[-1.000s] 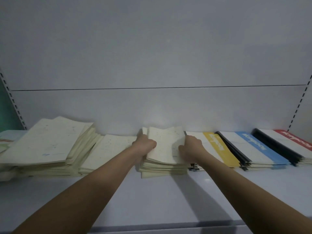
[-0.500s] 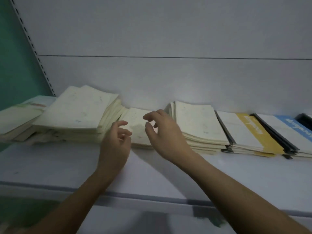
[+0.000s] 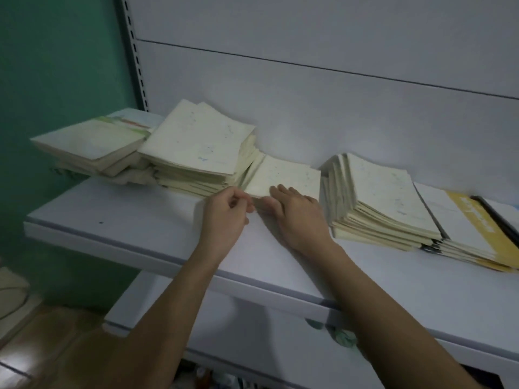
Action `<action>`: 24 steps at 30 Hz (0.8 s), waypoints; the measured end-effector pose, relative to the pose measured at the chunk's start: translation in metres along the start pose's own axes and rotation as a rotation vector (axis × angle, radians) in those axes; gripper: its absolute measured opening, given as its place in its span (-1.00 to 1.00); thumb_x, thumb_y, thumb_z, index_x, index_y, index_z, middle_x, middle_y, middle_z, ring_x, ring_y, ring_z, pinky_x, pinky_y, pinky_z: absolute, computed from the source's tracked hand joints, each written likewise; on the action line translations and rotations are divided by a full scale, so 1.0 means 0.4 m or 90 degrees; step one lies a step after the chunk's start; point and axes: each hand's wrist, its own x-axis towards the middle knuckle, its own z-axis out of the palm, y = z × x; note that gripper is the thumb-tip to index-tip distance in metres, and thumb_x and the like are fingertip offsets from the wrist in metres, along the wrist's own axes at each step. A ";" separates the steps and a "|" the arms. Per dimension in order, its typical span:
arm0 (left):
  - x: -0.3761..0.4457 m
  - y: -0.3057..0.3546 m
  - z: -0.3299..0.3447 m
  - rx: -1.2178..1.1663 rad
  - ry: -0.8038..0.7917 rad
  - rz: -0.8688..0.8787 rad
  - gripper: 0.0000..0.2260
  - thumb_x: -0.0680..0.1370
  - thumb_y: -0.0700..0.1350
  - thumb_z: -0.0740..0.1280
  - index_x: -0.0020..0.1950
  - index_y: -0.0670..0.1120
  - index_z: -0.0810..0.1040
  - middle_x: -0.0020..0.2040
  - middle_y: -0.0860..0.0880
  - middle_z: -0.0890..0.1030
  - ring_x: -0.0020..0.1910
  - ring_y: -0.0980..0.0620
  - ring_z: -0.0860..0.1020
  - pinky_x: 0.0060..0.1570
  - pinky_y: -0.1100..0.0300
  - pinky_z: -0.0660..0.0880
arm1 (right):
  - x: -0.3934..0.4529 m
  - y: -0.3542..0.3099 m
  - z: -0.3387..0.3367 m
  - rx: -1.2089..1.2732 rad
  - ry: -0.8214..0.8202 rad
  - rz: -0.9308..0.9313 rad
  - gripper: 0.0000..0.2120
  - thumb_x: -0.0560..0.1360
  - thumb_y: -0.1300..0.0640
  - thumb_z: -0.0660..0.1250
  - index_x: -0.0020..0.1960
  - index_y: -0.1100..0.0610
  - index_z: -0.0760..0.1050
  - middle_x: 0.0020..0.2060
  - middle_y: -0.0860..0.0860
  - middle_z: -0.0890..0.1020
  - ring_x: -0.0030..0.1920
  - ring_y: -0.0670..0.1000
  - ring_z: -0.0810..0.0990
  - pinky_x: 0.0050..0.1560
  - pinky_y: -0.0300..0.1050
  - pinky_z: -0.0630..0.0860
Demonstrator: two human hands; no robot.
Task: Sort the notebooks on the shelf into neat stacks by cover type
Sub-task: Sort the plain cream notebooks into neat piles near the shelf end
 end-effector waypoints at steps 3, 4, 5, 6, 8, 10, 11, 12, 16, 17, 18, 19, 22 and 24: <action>-0.011 0.018 -0.010 -0.033 -0.067 -0.002 -0.83 0.60 -0.21 0.20 -0.08 -0.09 0.56 -0.20 -0.11 0.65 -0.34 0.05 0.54 -0.45 0.34 0.39 | -0.010 -0.009 -0.040 0.183 0.030 0.121 -0.55 0.65 -0.16 -0.10 -0.07 0.05 0.47 -0.21 -0.02 0.55 -0.17 0.06 0.51 -0.19 -0.05 0.37; -0.015 0.026 -0.011 -0.052 -0.106 -0.013 -0.82 0.63 -0.15 0.18 -0.01 -0.07 0.58 -0.16 -0.12 0.66 -0.31 0.02 0.56 -0.43 0.28 0.43 | -0.017 -0.009 -0.051 0.215 0.033 0.141 -0.55 0.65 -0.17 -0.08 -0.10 0.03 0.47 -0.24 -0.04 0.54 -0.18 0.05 0.50 -0.22 -0.07 0.33; -0.015 0.035 -0.010 -0.096 -0.151 -0.042 -0.79 0.65 -0.08 0.16 0.06 -0.07 0.58 -0.10 -0.14 0.67 -0.28 -0.03 0.59 -0.41 0.21 0.47 | -0.028 -0.007 -0.059 0.231 0.028 0.134 -0.55 0.64 -0.18 -0.08 -0.11 0.02 0.48 -0.23 -0.04 0.55 -0.17 0.04 0.51 -0.21 -0.07 0.32; -0.012 0.047 -0.009 -0.162 -0.202 -0.096 -0.73 0.66 0.02 0.12 0.14 -0.06 0.56 -0.05 -0.17 0.68 -0.24 -0.07 0.62 -0.35 0.15 0.53 | -0.039 -0.006 -0.067 0.247 0.016 0.112 -0.54 0.63 -0.19 -0.07 -0.08 0.03 0.50 -0.19 -0.04 0.58 -0.14 0.03 0.53 -0.18 -0.06 0.37; 0.006 0.070 -0.002 -0.329 -0.322 -0.247 -0.56 0.63 0.22 0.07 0.26 -0.06 0.51 0.07 -0.20 0.66 -0.11 -0.16 0.66 -0.17 -0.02 0.60 | -0.066 -0.004 -0.082 0.280 0.000 0.064 -0.49 0.62 -0.21 -0.07 0.05 0.07 0.55 -0.07 -0.02 0.65 -0.05 0.01 0.58 -0.04 -0.01 0.51; 0.034 0.093 0.008 -0.483 -0.410 -0.374 -0.44 0.58 0.29 0.10 0.33 -0.11 0.46 0.16 -0.25 0.62 0.00 -0.25 0.65 -0.06 -0.14 0.59 | -0.089 -0.002 -0.103 0.283 0.001 0.044 -0.47 0.62 -0.24 -0.07 0.15 0.06 0.55 0.01 -0.03 0.66 0.00 -0.02 0.60 0.06 0.04 0.54; 0.047 0.106 0.012 -0.530 -0.436 -0.414 -0.44 0.58 0.25 0.15 0.35 -0.17 0.44 0.17 -0.27 0.61 -0.01 -0.26 0.65 -0.07 -0.16 0.60 | -0.095 0.000 -0.116 0.273 0.007 0.043 -0.47 0.62 -0.25 -0.07 0.21 0.03 0.54 0.04 -0.05 0.66 0.02 -0.04 0.59 0.08 0.03 0.54; 0.060 0.121 0.017 -0.547 -0.459 -0.438 -0.47 0.58 0.17 0.20 0.34 -0.22 0.43 0.14 -0.27 0.61 -0.05 -0.25 0.65 -0.09 -0.15 0.60 | -0.096 0.004 -0.129 0.263 0.009 0.044 -0.48 0.61 -0.25 -0.07 0.25 -0.02 0.51 0.07 -0.08 0.65 0.04 -0.06 0.58 0.10 0.00 0.53; 0.101 0.204 0.027 -0.427 -0.478 -0.423 -0.73 0.55 -0.24 0.16 0.22 -0.28 0.43 -0.02 -0.24 0.55 -0.15 -0.18 0.59 -0.21 -0.07 0.63 | -0.073 0.013 -0.191 0.201 -0.054 0.000 -0.56 0.60 -0.28 -0.02 0.31 -0.13 0.43 -0.01 -0.14 0.60 -0.04 -0.09 0.54 0.00 -0.04 0.49; 0.109 0.232 0.024 -0.376 -0.463 -0.394 -0.76 0.54 -0.29 0.12 0.17 -0.27 0.43 -0.03 -0.23 0.54 -0.12 -0.16 0.57 -0.22 -0.05 0.62 | -0.062 0.012 -0.205 0.214 -0.066 -0.006 -0.60 0.60 -0.26 0.05 0.31 -0.12 0.41 0.00 -0.16 0.57 -0.05 -0.13 0.51 -0.02 -0.12 0.45; 0.117 0.258 0.018 -0.326 -0.441 -0.354 -0.78 0.54 -0.32 0.09 0.13 -0.26 0.43 -0.04 -0.23 0.55 -0.12 -0.14 0.57 -0.24 -0.02 0.62 | -0.050 0.012 -0.216 0.236 -0.064 0.003 -0.60 0.59 -0.23 0.13 0.35 -0.11 0.38 0.10 -0.18 0.55 0.01 -0.20 0.48 0.01 -0.23 0.39; 0.127 0.283 0.009 -0.280 -0.415 -0.307 -0.78 0.53 -0.34 0.08 0.12 -0.24 0.43 -0.05 -0.22 0.55 -0.13 -0.13 0.57 -0.28 0.03 0.62 | -0.039 0.011 -0.223 0.253 -0.034 0.027 -0.51 0.55 -0.21 0.23 0.42 -0.08 0.32 0.24 -0.19 0.48 0.13 -0.26 0.41 0.09 -0.33 0.32; 0.185 0.329 -0.033 -0.172 -0.303 -0.151 -0.70 0.53 -0.35 0.09 0.21 -0.13 0.38 -0.08 -0.13 0.55 -0.17 -0.05 0.55 -0.41 0.20 0.56 | -0.004 0.023 -0.202 0.281 0.120 0.172 -0.14 0.42 -0.15 0.45 0.55 0.00 0.08 0.50 -0.14 0.21 0.42 -0.16 0.21 0.28 -0.27 0.17; 0.220 0.341 -0.078 -0.130 -0.252 -0.107 -0.68 0.55 -0.34 0.09 0.24 -0.05 0.34 -0.07 -0.06 0.53 -0.15 -0.01 0.53 -0.33 0.19 0.51 | 0.012 0.024 -0.168 0.279 0.110 0.250 -0.11 0.39 -0.16 0.47 0.55 0.08 0.10 0.51 -0.02 0.24 0.47 -0.02 0.23 0.33 -0.19 0.22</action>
